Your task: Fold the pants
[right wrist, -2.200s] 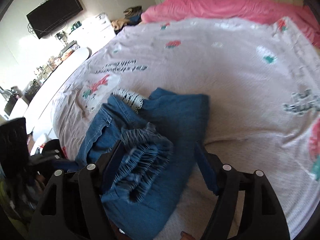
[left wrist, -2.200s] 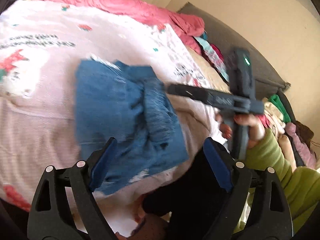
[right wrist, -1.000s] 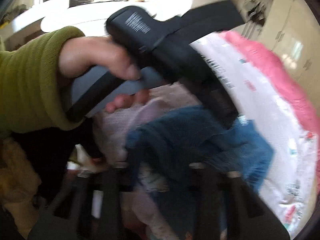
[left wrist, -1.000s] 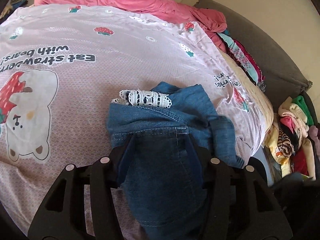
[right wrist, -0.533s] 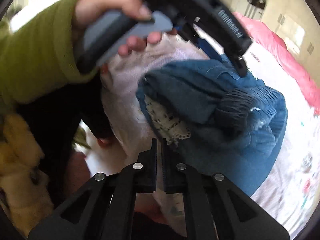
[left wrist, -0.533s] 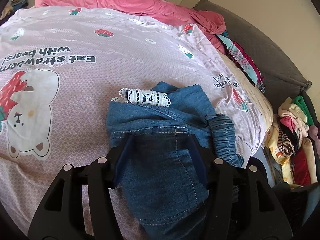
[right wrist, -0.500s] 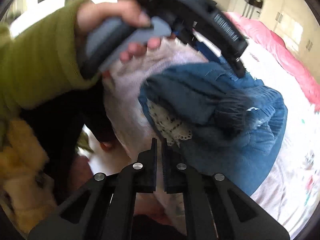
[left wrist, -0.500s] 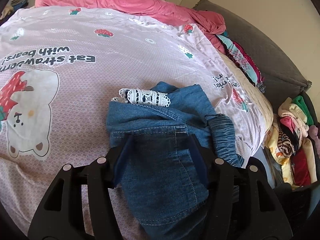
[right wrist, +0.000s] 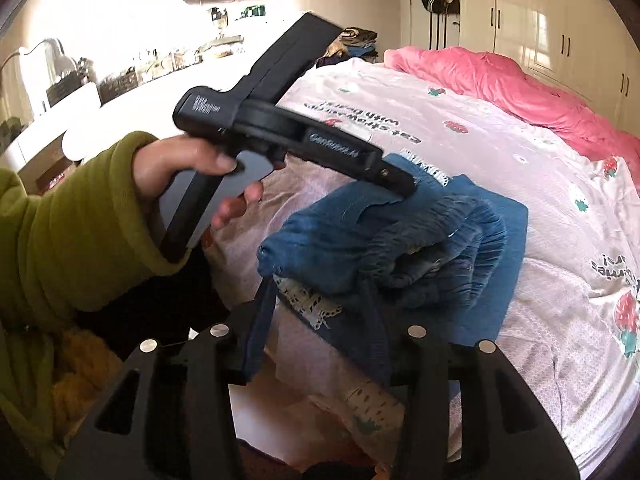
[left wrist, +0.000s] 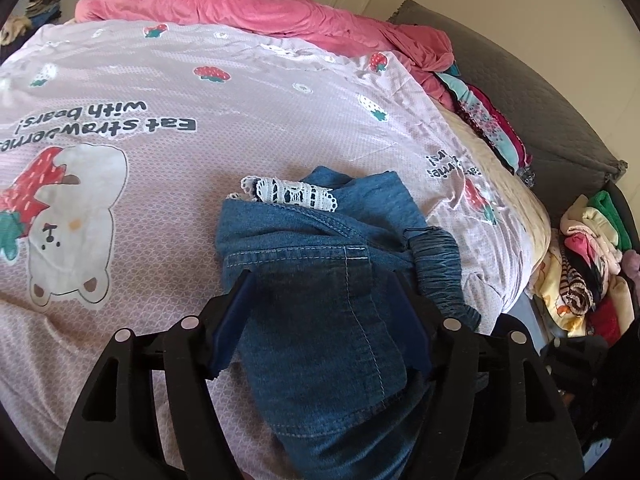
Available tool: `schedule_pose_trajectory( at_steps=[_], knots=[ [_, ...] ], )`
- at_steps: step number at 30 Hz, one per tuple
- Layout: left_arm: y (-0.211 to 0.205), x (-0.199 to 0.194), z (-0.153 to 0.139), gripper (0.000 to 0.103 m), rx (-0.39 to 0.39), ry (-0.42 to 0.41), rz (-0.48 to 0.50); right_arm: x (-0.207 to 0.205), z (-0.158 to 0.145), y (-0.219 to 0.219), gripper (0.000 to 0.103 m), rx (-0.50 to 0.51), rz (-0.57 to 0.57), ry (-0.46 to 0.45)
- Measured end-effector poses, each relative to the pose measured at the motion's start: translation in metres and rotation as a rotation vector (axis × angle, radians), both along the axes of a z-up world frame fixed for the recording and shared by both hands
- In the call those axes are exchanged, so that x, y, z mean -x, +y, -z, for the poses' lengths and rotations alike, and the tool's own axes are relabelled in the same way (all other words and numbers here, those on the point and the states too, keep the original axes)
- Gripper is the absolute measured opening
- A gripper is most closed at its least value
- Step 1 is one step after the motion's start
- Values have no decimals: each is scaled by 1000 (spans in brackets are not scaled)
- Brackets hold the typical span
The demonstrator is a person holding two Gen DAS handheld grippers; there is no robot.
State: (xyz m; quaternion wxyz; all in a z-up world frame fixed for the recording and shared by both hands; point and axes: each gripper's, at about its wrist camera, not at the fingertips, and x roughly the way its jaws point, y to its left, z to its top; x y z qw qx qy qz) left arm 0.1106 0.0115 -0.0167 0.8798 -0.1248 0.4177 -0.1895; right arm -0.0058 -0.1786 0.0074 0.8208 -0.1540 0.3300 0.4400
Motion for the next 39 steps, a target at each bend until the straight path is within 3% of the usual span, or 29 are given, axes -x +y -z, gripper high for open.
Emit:
schedule_pose_trajectory(
  at_steps=[6, 11, 13, 17, 19, 26, 31, 39],
  knots=[
    [-2, 13, -10, 66, -12, -26, -11, -6, -7, -23, 60, -43, 54, -1],
    [-2, 28, -20, 74, -19, -52, -20, -10, -15, -35, 62, -88, 91, -1],
    [-2, 33, -24, 76, -23, -58, -25, -11, -16, -36, 68, -97, 105, -9],
    [1, 45, -32, 79, -30, -78, -34, -11, -20, -42, 68, -122, 135, -18],
    [2, 51, -36, 85, -37, -86, -42, -13, -22, -47, 68, -140, 158, -19],
    [11, 63, -43, 91, -42, -107, -75, -26, -24, -69, 68, -169, 306, -2],
    [20, 55, -23, 91, -32, -45, -109, -53, -12, -88, 68, -184, 429, 98],
    [13, 42, 10, 88, 23, 48, -87, -100, 17, -88, 68, -194, 460, 281]
  ],
)
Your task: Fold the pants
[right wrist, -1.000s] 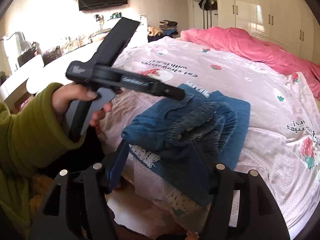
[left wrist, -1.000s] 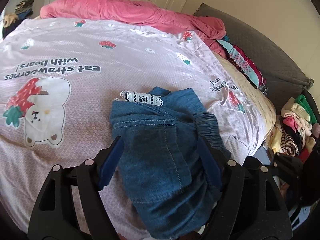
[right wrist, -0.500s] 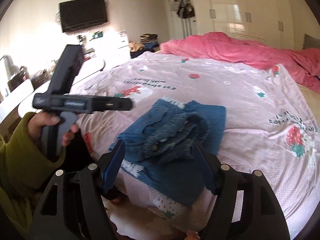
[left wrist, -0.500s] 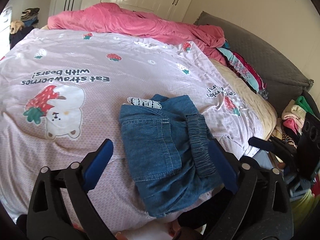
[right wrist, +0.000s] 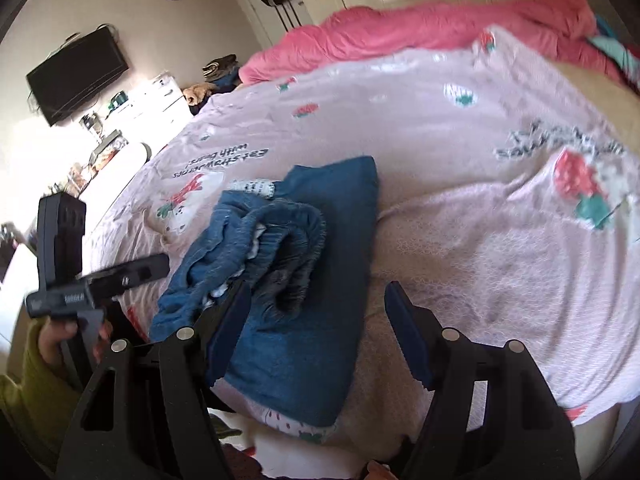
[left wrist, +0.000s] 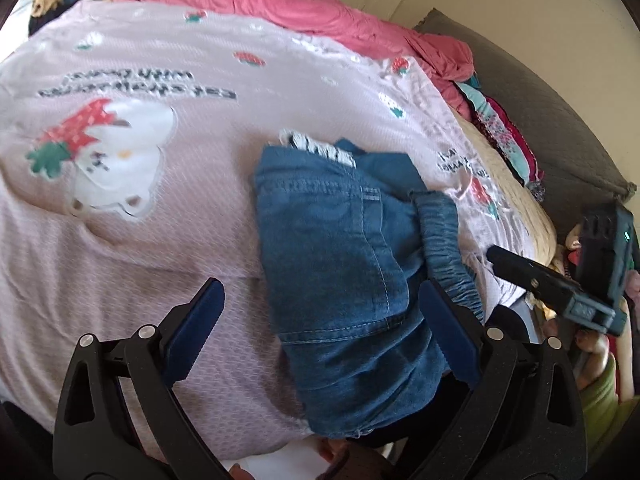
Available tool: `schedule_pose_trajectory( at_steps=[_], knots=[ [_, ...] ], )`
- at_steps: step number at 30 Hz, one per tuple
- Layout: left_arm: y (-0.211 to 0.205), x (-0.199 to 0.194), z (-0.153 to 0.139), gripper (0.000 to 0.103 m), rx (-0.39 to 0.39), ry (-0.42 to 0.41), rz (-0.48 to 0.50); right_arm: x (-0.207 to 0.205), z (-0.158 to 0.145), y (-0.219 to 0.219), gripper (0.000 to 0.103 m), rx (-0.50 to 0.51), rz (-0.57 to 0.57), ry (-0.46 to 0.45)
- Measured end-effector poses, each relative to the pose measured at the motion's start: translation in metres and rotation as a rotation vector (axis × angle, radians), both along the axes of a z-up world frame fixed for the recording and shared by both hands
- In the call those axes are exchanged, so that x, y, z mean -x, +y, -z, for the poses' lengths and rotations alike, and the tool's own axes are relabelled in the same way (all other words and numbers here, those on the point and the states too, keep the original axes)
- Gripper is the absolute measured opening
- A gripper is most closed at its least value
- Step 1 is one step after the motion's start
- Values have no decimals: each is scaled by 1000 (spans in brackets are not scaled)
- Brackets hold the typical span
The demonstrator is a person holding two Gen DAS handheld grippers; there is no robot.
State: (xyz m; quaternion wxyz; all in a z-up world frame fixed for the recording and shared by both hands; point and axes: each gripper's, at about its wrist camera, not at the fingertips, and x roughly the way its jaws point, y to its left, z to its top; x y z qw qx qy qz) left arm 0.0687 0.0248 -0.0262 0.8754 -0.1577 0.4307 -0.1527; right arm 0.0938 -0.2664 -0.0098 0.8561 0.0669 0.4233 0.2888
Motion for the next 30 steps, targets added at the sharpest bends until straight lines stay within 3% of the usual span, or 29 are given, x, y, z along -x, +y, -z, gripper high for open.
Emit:
schedule_pose_trajectory(
  at_steps=[6, 10, 18, 23, 24, 30],
  knots=[
    [-11, -8, 16, 69, 29, 48, 24, -31, 22, 6, 65, -44, -40, 110],
    [-19, -11, 21, 67, 27, 56, 29, -44, 32, 15, 49, -91, -82, 157],
    [-28, -18, 23, 67, 30, 54, 23, -60, 37, 26, 48, -90, -113, 135],
    [-33, -21, 19, 60, 12, 52, 19, -63, 38, 30, 35, -116, -140, 122],
    [-35, -20, 16, 57, 5, 47, 26, -61, 36, 29, 31, -143, -149, 123],
    [-39, -10, -9, 51, 46, -9, 49, -43, 6, 32, 30, -188, -192, 45]
  ],
)
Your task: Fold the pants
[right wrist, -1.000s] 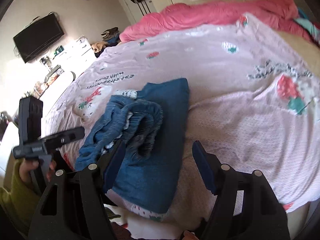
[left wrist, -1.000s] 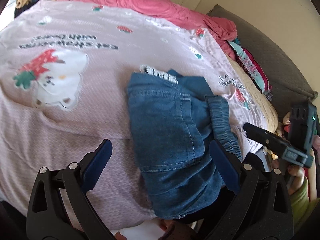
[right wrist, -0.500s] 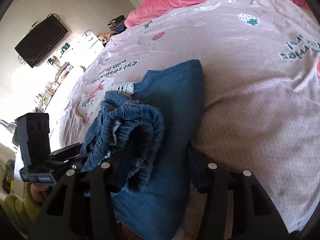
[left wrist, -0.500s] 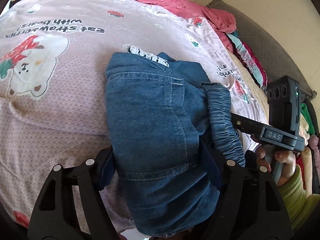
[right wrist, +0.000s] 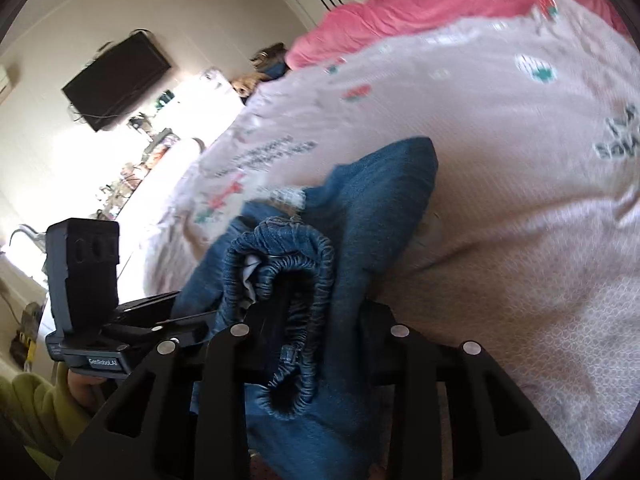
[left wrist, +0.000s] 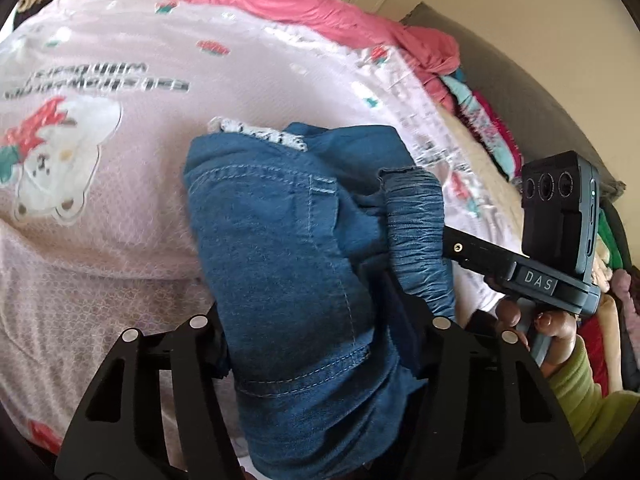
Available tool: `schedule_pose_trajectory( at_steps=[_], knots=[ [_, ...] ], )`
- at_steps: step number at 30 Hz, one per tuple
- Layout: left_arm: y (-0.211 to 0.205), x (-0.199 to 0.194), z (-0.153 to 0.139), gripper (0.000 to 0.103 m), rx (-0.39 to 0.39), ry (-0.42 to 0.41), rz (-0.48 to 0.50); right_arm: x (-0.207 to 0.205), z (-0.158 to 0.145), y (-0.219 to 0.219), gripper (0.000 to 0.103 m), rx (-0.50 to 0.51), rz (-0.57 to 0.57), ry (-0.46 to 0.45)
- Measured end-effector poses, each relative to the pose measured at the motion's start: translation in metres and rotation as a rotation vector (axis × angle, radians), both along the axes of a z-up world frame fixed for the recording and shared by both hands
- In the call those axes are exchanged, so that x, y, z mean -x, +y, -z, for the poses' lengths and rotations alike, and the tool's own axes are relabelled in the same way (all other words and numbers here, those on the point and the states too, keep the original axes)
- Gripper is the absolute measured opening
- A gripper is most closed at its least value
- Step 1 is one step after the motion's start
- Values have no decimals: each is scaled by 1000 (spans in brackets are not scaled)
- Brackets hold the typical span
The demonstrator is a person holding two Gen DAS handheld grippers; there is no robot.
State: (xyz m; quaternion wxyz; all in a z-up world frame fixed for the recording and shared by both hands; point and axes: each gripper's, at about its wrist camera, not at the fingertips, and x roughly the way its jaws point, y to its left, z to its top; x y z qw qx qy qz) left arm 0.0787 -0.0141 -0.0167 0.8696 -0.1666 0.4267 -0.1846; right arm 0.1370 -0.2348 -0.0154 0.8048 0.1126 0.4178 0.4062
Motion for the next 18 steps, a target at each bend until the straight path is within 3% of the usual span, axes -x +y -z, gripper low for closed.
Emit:
schedule_pose_trajectory(
  at_steps=[9, 18],
  knots=[
    [2, -14, -38, 51, -13, -96, -6, -16, -44, 9, 30, -10, 11, -93],
    [7, -57, -53, 51, -55, -132, -16, -61, -55, 20, 30, 21, 49, -132]
  ],
)
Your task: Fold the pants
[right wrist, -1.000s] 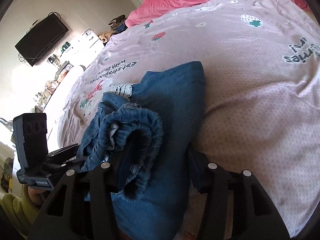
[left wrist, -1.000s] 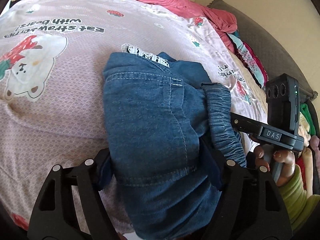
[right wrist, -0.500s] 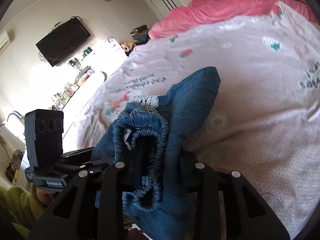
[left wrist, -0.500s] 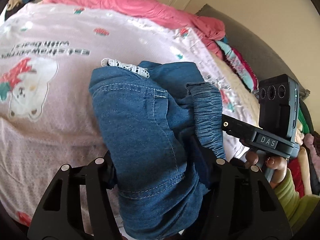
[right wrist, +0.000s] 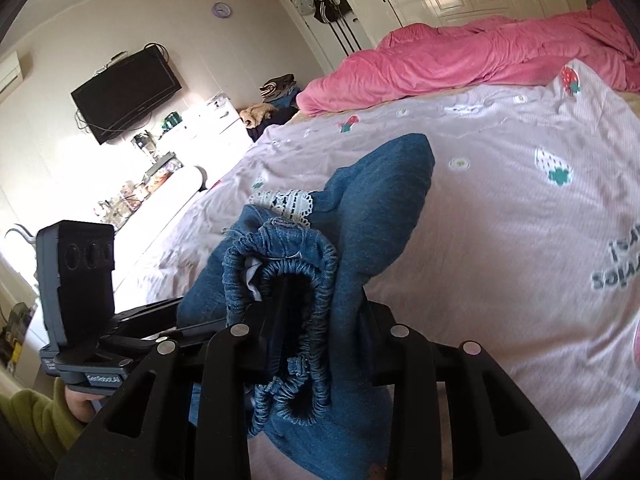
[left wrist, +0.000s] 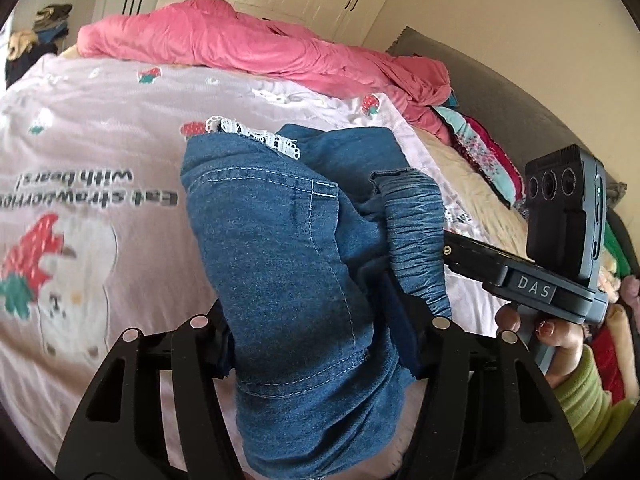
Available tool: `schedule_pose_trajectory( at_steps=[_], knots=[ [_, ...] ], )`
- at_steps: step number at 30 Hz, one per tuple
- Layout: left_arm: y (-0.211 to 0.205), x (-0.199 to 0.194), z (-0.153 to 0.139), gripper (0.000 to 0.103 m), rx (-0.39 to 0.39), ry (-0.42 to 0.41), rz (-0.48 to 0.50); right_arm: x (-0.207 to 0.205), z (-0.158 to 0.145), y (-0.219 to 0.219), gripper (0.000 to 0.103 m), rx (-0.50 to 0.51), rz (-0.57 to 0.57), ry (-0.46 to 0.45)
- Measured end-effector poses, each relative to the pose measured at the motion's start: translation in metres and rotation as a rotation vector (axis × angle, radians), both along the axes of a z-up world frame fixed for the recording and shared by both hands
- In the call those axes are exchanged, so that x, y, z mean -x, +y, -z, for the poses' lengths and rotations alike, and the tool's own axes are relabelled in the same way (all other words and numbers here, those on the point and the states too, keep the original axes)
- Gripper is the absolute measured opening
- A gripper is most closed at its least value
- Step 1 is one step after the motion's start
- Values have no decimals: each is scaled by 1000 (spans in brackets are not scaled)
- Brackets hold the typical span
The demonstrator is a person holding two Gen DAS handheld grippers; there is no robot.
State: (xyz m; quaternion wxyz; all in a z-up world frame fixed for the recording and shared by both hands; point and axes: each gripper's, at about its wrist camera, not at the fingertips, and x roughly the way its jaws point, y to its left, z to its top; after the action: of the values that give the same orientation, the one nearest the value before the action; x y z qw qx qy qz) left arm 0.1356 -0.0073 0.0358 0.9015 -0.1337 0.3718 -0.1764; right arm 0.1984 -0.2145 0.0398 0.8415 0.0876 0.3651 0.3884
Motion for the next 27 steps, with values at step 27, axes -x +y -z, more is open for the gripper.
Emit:
schedule_pose_trajectory(
  at_steps=[27],
  knots=[
    [21, -61, 63, 60, -27, 87, -61, -67, 76, 10, 36, 167, 131, 116]
  ],
)
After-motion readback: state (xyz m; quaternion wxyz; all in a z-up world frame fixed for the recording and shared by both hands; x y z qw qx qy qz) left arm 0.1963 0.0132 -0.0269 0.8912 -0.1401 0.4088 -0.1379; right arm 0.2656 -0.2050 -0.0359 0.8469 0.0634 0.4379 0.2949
